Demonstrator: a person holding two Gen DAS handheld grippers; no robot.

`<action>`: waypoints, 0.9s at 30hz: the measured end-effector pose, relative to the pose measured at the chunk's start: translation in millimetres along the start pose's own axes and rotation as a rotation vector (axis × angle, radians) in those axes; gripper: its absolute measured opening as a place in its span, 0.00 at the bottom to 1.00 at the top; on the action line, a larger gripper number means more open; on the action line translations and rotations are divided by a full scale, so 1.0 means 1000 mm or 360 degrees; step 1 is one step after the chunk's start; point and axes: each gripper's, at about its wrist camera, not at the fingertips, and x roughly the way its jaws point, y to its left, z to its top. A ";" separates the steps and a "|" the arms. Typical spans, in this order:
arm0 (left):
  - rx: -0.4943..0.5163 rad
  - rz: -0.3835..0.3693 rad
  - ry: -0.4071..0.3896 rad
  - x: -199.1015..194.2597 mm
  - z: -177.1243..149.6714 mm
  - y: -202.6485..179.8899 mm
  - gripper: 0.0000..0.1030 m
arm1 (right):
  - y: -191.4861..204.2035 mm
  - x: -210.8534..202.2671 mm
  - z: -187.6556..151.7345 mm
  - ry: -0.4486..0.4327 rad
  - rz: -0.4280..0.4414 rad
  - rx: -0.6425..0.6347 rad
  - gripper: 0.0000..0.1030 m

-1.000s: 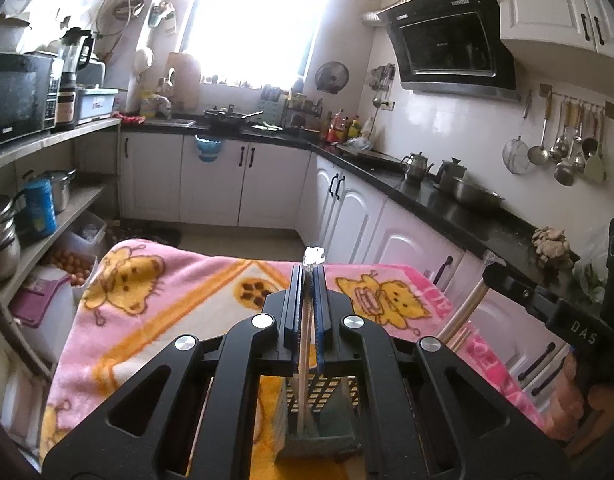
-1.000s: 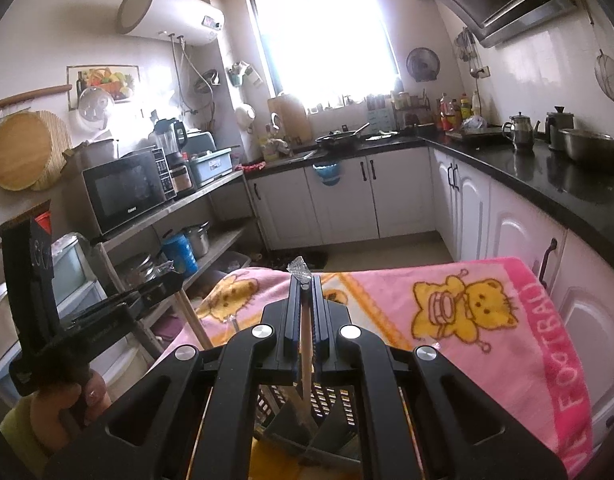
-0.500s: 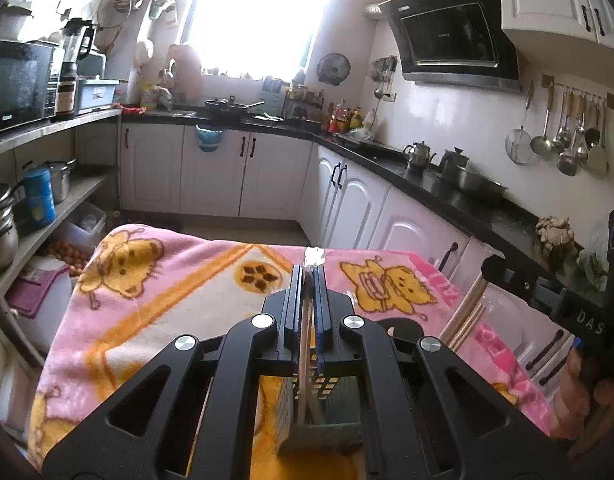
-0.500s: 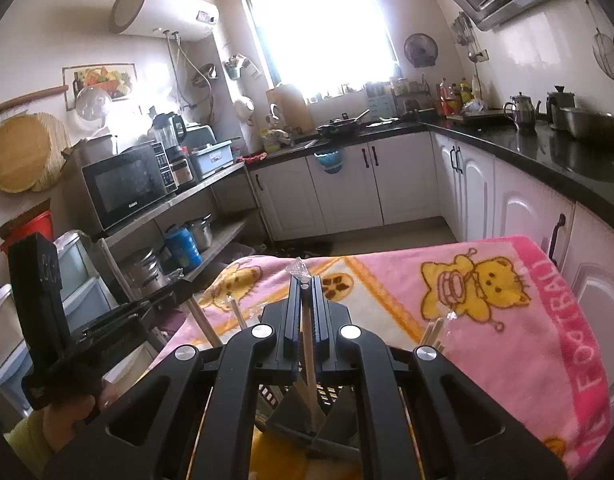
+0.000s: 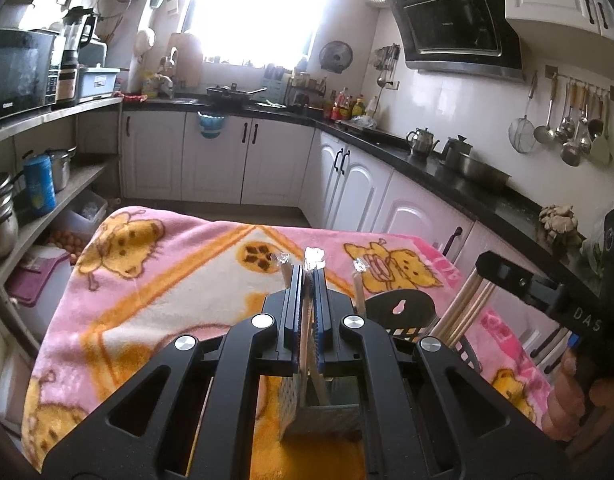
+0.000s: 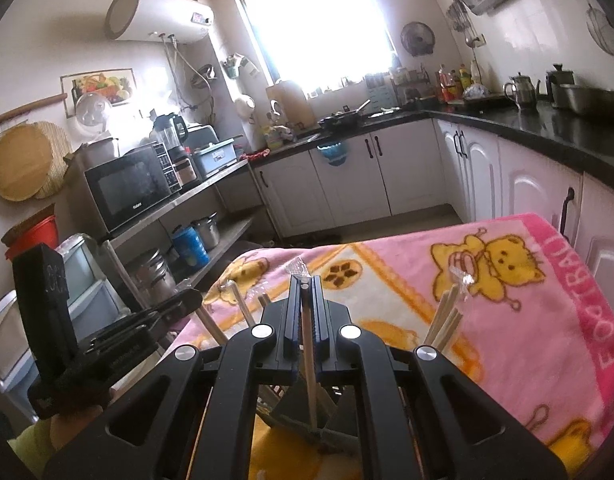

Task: Organize utensils
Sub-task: 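Lower the left tool's chopstick into the caddy and open while the right tool releases its own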

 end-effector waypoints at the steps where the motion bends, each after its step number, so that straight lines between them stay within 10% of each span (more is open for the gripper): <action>1: -0.0002 -0.0002 0.0001 0.000 0.000 0.000 0.01 | -0.001 0.000 -0.002 -0.0001 0.0003 0.0010 0.05; 27: -0.0026 0.0034 0.0037 -0.007 -0.006 0.006 0.01 | -0.019 0.005 -0.022 0.0135 -0.0095 0.0052 0.05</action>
